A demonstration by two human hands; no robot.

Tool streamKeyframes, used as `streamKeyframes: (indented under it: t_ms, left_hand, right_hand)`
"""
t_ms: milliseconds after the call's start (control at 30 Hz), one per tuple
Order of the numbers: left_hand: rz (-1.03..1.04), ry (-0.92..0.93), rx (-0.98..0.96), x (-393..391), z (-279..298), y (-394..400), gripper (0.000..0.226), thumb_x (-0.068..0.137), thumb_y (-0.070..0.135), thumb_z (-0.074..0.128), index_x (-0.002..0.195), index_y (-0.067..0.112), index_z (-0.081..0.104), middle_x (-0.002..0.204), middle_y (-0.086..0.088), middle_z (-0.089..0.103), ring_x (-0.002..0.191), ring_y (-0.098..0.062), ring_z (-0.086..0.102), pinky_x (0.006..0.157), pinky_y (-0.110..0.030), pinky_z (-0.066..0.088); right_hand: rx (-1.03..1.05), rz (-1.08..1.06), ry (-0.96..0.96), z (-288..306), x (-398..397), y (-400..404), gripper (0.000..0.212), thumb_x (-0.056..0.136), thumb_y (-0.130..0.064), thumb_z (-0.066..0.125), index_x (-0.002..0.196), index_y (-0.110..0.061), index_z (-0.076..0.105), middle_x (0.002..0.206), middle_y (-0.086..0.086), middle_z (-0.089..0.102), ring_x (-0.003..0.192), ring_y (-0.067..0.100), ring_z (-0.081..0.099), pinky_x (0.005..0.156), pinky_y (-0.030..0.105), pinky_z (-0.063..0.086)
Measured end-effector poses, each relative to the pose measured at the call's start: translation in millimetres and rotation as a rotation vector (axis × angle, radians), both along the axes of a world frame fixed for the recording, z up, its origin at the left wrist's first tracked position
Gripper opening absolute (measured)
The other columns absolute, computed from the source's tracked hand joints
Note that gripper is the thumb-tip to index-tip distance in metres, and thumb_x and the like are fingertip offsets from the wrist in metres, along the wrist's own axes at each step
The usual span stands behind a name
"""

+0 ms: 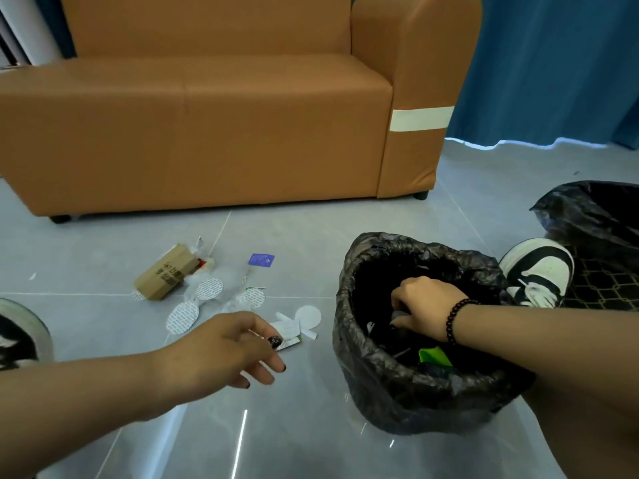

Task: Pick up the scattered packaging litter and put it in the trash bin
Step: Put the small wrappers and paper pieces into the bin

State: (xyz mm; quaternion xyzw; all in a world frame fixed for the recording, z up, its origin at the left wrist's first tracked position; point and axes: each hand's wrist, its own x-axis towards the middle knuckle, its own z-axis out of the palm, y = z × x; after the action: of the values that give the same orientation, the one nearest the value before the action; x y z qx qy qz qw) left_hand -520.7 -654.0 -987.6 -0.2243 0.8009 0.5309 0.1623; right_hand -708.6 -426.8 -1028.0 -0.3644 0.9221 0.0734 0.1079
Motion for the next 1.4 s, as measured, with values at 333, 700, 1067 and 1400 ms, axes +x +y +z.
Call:
streamKeyframes:
  t_ms: [333,700,1067,1400]
  left_hand:
    - [0.093,0.122,0.025,14.3,18.7,-19.8,0.014,0.095,0.008,0.049,0.103,0.007,0.059,0.087,-0.007,0.076,0.065,-0.011,0.068,0.055,-0.018,0.048]
    - [0.21,0.115,0.041,39.0,8.6,-63.5,0.016,0.095,0.011,0.048,0.107,0.007,0.058,0.085,-0.003,0.076,0.068,-0.011,0.068,0.058,-0.019,0.048]
    - [0.278,0.071,0.06,46.1,-20.0,-95.9,0.014,0.094,0.014,0.05,0.103,0.011,0.06,0.085,-0.002,0.076,0.069,-0.01,0.069,0.066,-0.024,0.049]
    - [0.235,0.029,0.108,53.0,-30.8,-97.2,0.014,0.095,0.014,0.049,0.104,0.013,0.06,0.085,0.0,0.076,0.07,-0.008,0.069,0.068,-0.024,0.049]
  right_hand:
    - [-0.88,-0.052,0.068,76.3,48.0,-44.7,0.012,0.078,-0.009,0.064,0.077,-0.018,0.072,0.063,-0.02,0.059,0.062,-0.001,0.058,0.063,0.005,0.045]
    - [-0.357,0.258,-0.122,42.0,77.0,-149.7,0.014,0.08,-0.017,0.054,0.084,-0.022,0.067,0.082,-0.012,0.065,0.071,0.003,0.058,0.072,0.024,0.052]
    - [0.165,0.233,-0.144,-64.0,62.3,-252.3,0.038,0.085,-0.02,0.058,0.122,-0.012,0.052,0.123,0.01,0.054,0.108,0.028,0.057,0.088,0.037,0.051]
    - [0.24,0.083,-0.116,-132.5,44.3,-229.8,0.053,0.083,-0.013,0.058,0.13,-0.009,0.035,0.128,0.013,0.041,0.113,0.033,0.053,0.087,0.039,0.046]
